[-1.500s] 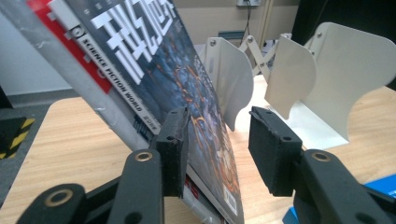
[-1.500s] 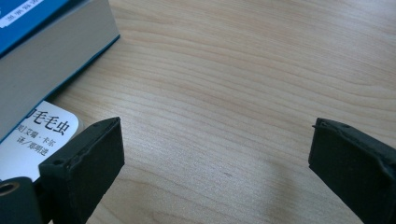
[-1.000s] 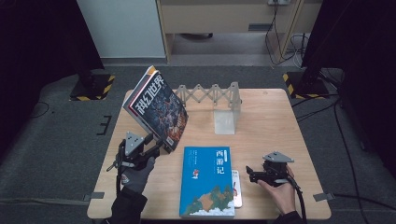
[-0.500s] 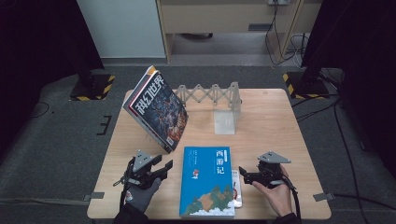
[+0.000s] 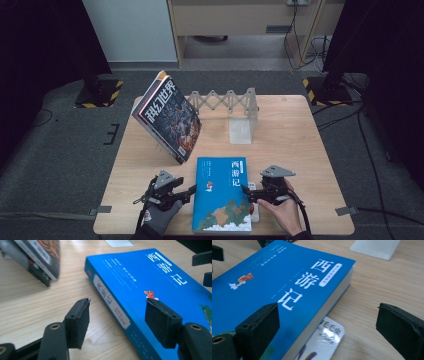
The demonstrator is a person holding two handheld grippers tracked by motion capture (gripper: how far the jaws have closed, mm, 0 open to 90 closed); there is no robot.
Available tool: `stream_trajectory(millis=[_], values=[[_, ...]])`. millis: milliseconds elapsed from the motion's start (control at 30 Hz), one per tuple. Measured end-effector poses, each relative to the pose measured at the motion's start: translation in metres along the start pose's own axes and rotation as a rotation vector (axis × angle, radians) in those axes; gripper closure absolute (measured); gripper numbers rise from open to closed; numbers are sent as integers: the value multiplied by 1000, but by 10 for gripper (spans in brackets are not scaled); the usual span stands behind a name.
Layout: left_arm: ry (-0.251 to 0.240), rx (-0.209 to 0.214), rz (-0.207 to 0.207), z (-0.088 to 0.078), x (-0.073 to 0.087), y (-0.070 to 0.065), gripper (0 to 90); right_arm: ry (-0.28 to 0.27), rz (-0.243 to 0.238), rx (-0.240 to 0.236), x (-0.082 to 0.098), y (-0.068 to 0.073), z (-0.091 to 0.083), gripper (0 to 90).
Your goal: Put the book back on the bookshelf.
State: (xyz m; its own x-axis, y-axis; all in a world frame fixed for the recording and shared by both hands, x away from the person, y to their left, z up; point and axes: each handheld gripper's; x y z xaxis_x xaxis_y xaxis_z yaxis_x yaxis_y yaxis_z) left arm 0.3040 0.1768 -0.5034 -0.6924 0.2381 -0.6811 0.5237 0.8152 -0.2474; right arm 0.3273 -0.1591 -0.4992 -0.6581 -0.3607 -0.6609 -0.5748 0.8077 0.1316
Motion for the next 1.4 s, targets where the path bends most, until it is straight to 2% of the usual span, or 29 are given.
stream_trajectory(millis=[133,367,500,733,900,1033,1200,1400], values=[[28,7,7,7,0,-2,335,18,1,-24,0,6,6,54],[34,39,-17,16,-3,0,264,36,-13,-53,0,15,15,51],[33,58,-17,23,-6,1,232,36,-2,-67,-1,17,18,49],[35,122,-21,35,-11,0,219,35,12,-86,-1,17,21,46],[41,154,-48,40,-12,0,205,38,35,-105,-1,18,23,46],[53,182,-75,44,-13,4,183,32,35,-112,-1,19,25,43],[51,184,-72,46,-13,4,160,39,51,-126,-2,19,27,38],[58,217,-113,54,-14,8,89,43,63,-143,-2,20,29,38]])
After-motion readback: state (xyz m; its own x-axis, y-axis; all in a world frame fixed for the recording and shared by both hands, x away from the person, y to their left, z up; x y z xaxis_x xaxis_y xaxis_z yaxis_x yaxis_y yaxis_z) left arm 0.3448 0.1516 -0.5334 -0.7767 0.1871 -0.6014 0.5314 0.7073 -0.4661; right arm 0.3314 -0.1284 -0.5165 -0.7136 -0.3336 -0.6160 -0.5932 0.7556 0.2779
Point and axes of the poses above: each handheld gripper's, and its own axes: z roughly forward along the jaws, x roughly out of its underside, y roughly to its left, and after that the axes turned 10 degrees about y, right-handed
